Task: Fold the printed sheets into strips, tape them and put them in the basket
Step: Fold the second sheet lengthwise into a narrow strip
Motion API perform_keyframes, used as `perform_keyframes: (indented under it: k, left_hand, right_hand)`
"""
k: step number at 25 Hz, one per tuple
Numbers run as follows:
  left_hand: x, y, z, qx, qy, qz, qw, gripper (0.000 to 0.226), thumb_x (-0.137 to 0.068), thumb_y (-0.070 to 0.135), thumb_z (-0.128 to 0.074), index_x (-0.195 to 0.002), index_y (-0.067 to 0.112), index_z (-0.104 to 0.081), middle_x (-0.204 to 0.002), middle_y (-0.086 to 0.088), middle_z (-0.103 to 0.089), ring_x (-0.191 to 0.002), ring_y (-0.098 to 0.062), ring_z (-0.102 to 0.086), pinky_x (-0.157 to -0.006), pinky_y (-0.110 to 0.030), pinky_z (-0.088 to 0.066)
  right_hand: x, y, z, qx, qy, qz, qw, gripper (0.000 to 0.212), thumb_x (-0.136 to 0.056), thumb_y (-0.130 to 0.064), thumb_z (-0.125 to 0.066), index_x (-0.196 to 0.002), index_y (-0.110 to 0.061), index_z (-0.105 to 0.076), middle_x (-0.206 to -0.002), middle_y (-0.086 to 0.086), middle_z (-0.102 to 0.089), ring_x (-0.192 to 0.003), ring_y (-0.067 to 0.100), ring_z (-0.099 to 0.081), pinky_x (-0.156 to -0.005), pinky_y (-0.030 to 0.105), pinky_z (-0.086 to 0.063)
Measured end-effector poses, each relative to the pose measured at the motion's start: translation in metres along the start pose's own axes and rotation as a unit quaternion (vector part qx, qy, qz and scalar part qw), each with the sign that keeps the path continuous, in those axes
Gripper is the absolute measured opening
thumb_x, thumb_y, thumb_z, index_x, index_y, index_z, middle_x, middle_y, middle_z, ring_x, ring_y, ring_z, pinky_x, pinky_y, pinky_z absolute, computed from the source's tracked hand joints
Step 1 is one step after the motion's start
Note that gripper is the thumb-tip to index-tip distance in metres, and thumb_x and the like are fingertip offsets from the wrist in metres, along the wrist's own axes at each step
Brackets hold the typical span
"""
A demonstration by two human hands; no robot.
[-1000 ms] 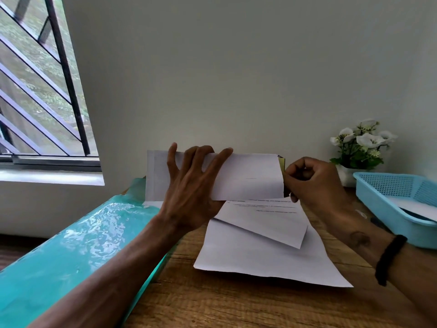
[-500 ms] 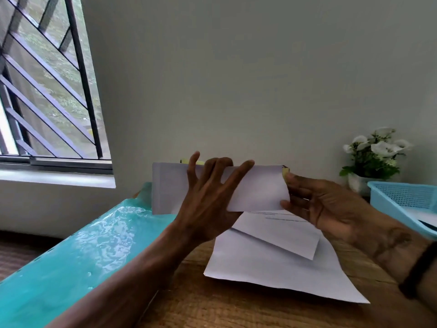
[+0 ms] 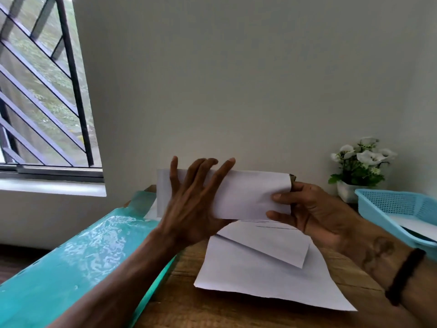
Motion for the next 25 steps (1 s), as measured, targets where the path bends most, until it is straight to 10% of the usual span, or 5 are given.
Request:
perform_keyframes:
  k: [5, 15, 20, 25]
  left_hand:
    - [-0.001, 0.008, -0.001, 0.007, 0.001, -0.036, 0.999, 0.097, -0.075, 0.068, -0.067, -0.157, 0.024, -0.041, -0.137, -0.005, -0.054, -0.133, -0.028, -0.049, -0.121, -0.070, -0.009]
    - [-0.003, -0.030, -0.004, -0.015, 0.022, 0.031, 0.999, 0.083, -0.074, 0.054, -0.075, -0.147, 0.024, -0.051, -0.129, -0.005, -0.057, -0.127, -0.029, -0.051, -0.125, -0.063, -0.011]
    - [0.008, -0.077, -0.001, -0.024, 0.057, 0.122, 0.991, 0.085, -0.075, 0.064, -0.077, -0.144, 0.024, -0.047, -0.138, -0.006, -0.052, -0.137, -0.028, -0.045, -0.121, -0.072, -0.002]
    - [0.008, -0.079, 0.005, 0.018, 0.121, 0.132, 0.984, 0.095, -0.074, 0.070, -0.077, -0.143, 0.019, -0.036, -0.144, -0.010, -0.053, -0.141, -0.029, -0.048, -0.121, -0.073, -0.002]
  right_hand:
    - [0.011, 0.003, -0.014, 0.053, -0.091, -0.025, 0.994, 0.039, -0.083, -0.005, -0.078, -0.122, -0.006, -0.073, -0.122, 0.016, -0.074, -0.103, 0.030, -0.074, -0.076, 0.044, -0.065]
    - [0.013, -0.028, -0.001, 0.157, 0.041, 0.082, 0.983, 0.036, -0.088, -0.035, -0.075, -0.108, -0.005, -0.077, -0.108, 0.015, -0.078, -0.096, 0.030, -0.076, -0.076, 0.039, -0.064]
    - [0.016, -0.036, 0.012, 0.646, 0.047, 0.020, 0.761, 0.082, -0.049, -0.083, -0.078, -0.110, -0.028, -0.076, -0.098, -0.010, -0.078, -0.089, 0.009, -0.072, -0.089, 0.039, -0.060]
    - [0.013, 0.003, 0.009, 0.791, -0.021, -0.117, 0.600, 0.126, -0.021, -0.104, -0.061, -0.127, -0.037, -0.062, -0.115, -0.017, -0.065, -0.096, 0.004, -0.061, -0.092, 0.028, -0.055]
Point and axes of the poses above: each hand's wrist, its own x-axis away from the middle knuckle, its own z-axis out of the back of the hand, y = z × x, the point moved 5 cm from there along -x, towards the middle knuckle
